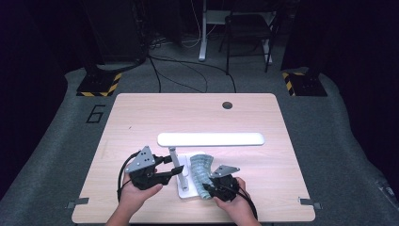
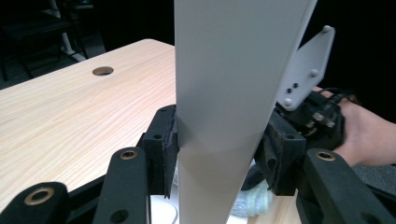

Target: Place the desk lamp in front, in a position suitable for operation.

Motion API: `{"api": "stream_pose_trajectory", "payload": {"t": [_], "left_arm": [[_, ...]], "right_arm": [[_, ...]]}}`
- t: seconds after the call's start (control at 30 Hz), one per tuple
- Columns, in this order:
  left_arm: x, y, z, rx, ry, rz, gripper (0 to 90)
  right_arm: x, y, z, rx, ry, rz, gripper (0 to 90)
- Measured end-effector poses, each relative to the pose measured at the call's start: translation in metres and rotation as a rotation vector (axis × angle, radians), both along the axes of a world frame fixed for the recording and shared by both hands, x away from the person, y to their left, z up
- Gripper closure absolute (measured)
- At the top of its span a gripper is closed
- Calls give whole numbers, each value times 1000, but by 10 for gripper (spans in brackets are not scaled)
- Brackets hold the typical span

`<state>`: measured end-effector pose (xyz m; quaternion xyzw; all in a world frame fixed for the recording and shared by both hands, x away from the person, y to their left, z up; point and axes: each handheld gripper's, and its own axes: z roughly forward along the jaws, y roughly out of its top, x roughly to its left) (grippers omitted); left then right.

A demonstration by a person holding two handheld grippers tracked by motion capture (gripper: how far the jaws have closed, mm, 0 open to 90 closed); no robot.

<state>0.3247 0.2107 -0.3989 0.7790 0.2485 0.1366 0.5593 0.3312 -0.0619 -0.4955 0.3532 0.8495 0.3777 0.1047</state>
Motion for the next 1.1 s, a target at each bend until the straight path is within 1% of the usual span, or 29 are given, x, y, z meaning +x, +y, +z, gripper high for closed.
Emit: {"api": "stream_pose_trajectory", "payload": {"t": [0.07,0.13,0.17,0.2,0.3,0.33,0.37,0.43,0.5,0.57,0.63,0.67,0.73,0.77,0.8,0.87,0.9,0.93,0.97,1.0,1.03,1.07,1.1], "left_arm": [[0,0,0,1,-1,0,531],[0,0,0,-1,0,0,531],[0,0,0,-3,1,1,531],[0,0,0,-2,2,0,530],[0,0,0,0,3,-1,530],[0,0,0,-1,3,-1,531],[0,0,0,0,3,0,531],[0,0,0,2,3,-2,531],[0,0,0,1,5,-2,531],[0,0,0,-2,6,-3,530],[1,0,0,-1,6,-7,530],[1,0,0,0,5,-7,530],[1,0,0,0,5,-8,531],[1,0,0,0,5,-9,531],[1,0,0,-1,5,-8,531],[0,0,0,-1,4,-8,531],[1,0,0,-1,4,-8,531],[1,0,0,-3,5,-8,531],[1,0,0,-4,4,-8,530],[1,0,0,-4,4,-8,530],[1,0,0,-3,4,-9,530],[1,0,0,-3,3,-10,530],[1,0,0,-1,4,-11,530]], "right_arm": [[-4,-2,1,-14,-8,7,697],[-8,-1,1,-9,5,-3,695],[-9,-1,1,-7,0,-1,695],[-10,0,1,-12,-1,-11,694],[-13,4,1,-6,0,1,692],[-14,6,1,-8,1,13,692],[-14,8,1,-11,-7,12,690],[-15,12,2,1,19,17,688],[-15,15,1,1,9,32,686],[-17,20,1,10,17,29,685],[-17,23,1,-8,-3,38,686],[-16,23,0,-13,-5,42,687],[-14,23,-1,5,15,36,688],[-12,22,-1,8,7,30,688],[-12,23,-1,9,24,29,688],[-9,23,-1,-4,0,35,688],[-9,24,-1,3,7,30,688],[-5,24,-1,-2,-2,38,687],[-4,24,-1,1,-1,37,687],[-3,24,-2,12,10,25,686],[0,24,-2,12,6,31,685],[2,25,-2,19,10,16,685],[5,25,-2,18,4,23,684]]}}
